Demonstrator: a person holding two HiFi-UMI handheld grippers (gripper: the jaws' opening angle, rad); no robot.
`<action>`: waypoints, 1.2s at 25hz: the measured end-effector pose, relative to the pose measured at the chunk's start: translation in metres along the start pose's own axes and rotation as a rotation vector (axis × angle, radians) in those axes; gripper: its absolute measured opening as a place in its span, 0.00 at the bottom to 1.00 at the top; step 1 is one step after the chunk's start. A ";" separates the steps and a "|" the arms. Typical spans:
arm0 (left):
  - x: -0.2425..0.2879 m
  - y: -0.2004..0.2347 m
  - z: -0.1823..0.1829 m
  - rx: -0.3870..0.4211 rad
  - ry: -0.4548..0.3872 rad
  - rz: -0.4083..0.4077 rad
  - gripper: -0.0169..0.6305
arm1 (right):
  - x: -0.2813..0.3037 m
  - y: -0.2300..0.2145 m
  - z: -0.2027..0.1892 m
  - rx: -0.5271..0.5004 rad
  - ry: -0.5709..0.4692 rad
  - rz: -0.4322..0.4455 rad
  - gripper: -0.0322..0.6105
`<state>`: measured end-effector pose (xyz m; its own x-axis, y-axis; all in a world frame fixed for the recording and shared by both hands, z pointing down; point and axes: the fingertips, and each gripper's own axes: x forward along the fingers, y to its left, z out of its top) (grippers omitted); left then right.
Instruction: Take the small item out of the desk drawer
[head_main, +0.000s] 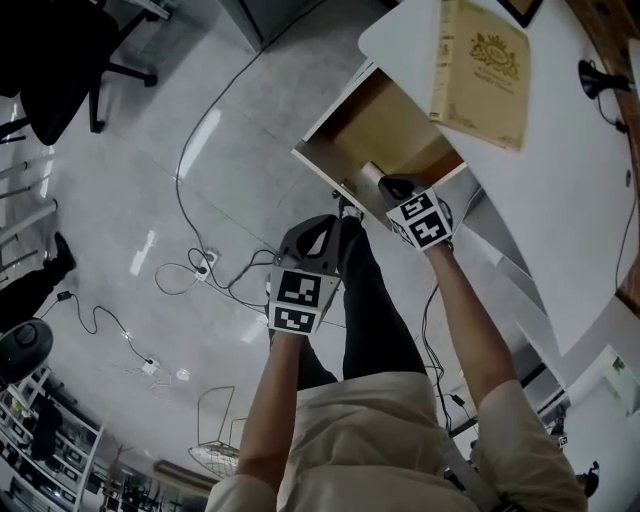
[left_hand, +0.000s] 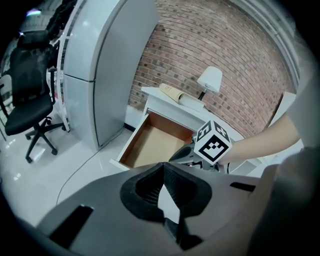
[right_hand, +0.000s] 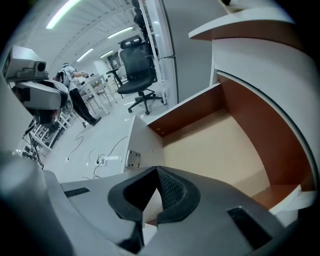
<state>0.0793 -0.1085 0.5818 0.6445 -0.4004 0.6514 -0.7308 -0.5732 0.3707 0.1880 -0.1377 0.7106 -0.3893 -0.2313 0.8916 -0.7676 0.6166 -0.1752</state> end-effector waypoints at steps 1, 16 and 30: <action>0.002 0.003 -0.002 -0.005 -0.002 0.006 0.05 | 0.005 -0.002 0.000 0.002 0.007 0.007 0.09; 0.045 0.027 -0.019 0.000 -0.039 0.030 0.05 | 0.053 -0.016 0.003 0.023 0.031 0.047 0.09; 0.032 0.042 -0.009 -0.058 -0.104 0.106 0.05 | 0.086 -0.030 -0.001 -0.023 0.153 0.060 0.14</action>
<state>0.0672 -0.1389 0.6242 0.5803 -0.5300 0.6184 -0.8061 -0.4822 0.3431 0.1781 -0.1758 0.7931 -0.3505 -0.0776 0.9333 -0.7329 0.6432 -0.2217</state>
